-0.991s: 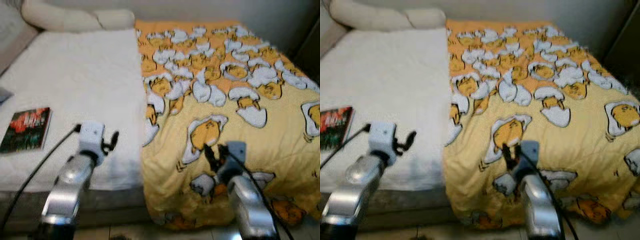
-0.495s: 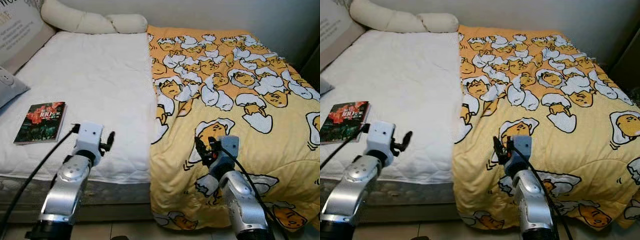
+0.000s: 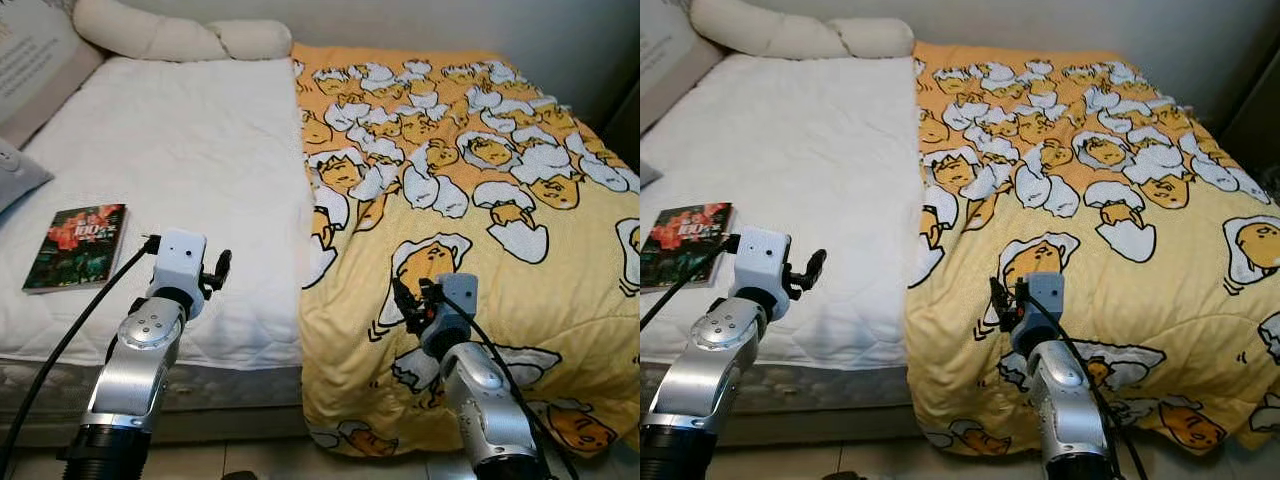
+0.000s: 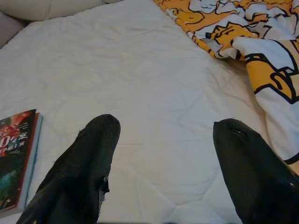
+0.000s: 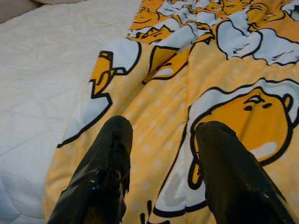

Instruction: Clean up the room

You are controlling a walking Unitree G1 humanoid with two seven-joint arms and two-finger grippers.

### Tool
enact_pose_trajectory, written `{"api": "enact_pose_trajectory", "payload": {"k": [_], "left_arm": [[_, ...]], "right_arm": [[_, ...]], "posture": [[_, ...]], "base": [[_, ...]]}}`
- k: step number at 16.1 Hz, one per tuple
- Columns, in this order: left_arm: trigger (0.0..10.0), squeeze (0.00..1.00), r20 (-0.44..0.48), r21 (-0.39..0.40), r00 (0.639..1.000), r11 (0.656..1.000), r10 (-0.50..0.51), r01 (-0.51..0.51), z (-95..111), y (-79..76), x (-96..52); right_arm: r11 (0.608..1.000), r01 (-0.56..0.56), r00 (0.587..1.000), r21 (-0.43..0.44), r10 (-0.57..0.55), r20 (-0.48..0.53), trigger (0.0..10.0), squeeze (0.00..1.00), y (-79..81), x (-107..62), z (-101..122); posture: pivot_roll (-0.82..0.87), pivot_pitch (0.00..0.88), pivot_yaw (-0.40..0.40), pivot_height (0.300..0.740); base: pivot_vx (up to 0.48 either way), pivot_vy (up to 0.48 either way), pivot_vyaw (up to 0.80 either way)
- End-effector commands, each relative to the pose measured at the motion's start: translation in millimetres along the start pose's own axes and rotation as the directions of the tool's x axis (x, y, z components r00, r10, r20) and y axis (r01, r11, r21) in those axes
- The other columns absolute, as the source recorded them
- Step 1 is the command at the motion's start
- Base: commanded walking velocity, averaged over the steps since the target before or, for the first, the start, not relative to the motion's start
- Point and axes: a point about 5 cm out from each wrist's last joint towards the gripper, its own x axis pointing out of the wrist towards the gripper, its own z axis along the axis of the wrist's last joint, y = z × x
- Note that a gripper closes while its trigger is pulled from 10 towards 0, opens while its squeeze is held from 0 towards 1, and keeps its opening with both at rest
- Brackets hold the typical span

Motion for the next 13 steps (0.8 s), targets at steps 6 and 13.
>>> {"api": "enact_pose_trajectory", "payload": {"k": [6,13], "left_arm": [[10.0,0.00,-0.005,-0.001,1.000,1.000,0.000,0.000,-1.1,-0.8,1.2],[10.0,0.00,-0.031,0.000,0.999,0.999,0.032,-0.032,-10.0,4.4,-5.9]], "right_arm": [[1.000,0.002,1.000,0.004,-0.002,0.003,10.0,0.00,-0.6,2.7,3.6],[1.000,-0.005,1.000,-0.023,0.004,-0.004,10.0,0.00,-7.6,21.1,14.1]], "posture": [[0.05,0.000,-0.029,0.740],[0.12,0.000,-0.114,0.740]], "base": [[0.000,0.000,0.00],[0.000,0.000,0.00]]}}
